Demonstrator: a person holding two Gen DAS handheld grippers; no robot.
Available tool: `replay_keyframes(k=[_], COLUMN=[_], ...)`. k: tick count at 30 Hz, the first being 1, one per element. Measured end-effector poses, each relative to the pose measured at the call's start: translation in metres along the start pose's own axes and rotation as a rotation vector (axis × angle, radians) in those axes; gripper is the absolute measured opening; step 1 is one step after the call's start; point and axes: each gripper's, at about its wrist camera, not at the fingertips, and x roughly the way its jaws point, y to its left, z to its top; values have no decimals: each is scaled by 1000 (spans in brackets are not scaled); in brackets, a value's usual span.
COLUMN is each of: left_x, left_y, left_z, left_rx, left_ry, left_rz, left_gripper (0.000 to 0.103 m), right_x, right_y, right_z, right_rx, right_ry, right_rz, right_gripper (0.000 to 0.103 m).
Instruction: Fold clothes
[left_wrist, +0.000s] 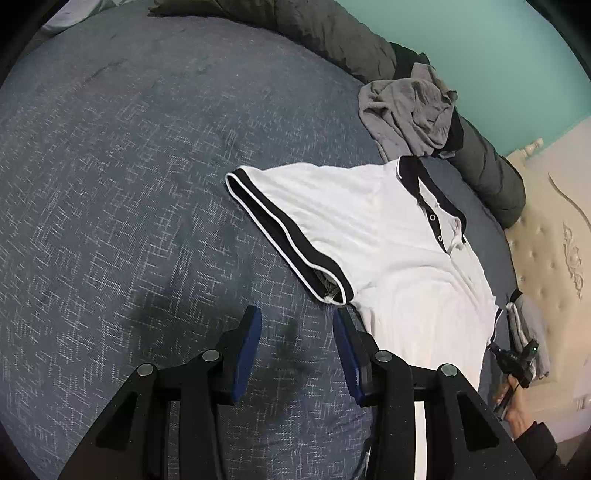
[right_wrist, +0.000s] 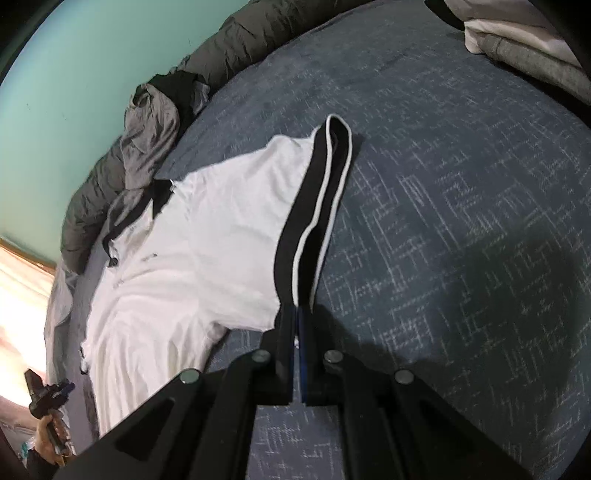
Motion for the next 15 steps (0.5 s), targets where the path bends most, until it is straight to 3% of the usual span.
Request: replay_keyframes(k=[8,10,12,15], left_x=[-2,-4,-5,-6], left_y=[-15,-18,-20,-24], left_z=[-5,-5,-5,-6], left_rx=[56,64,71,75], left_ry=[-9,-12,-15,-18], left_rz=[4,1,-3,-11], left_gripper=[44,44,44,44], right_x=[-6,-14,-21,-26], right_y=[7,9,13,18], right_z=[9,12,16,24], right_rx=[-26,-11,-20,-27], right_ry=[6,-22,-51,-86], right_rz=[-59,-44,-29,-4], right_gripper=[3,9,30,33])
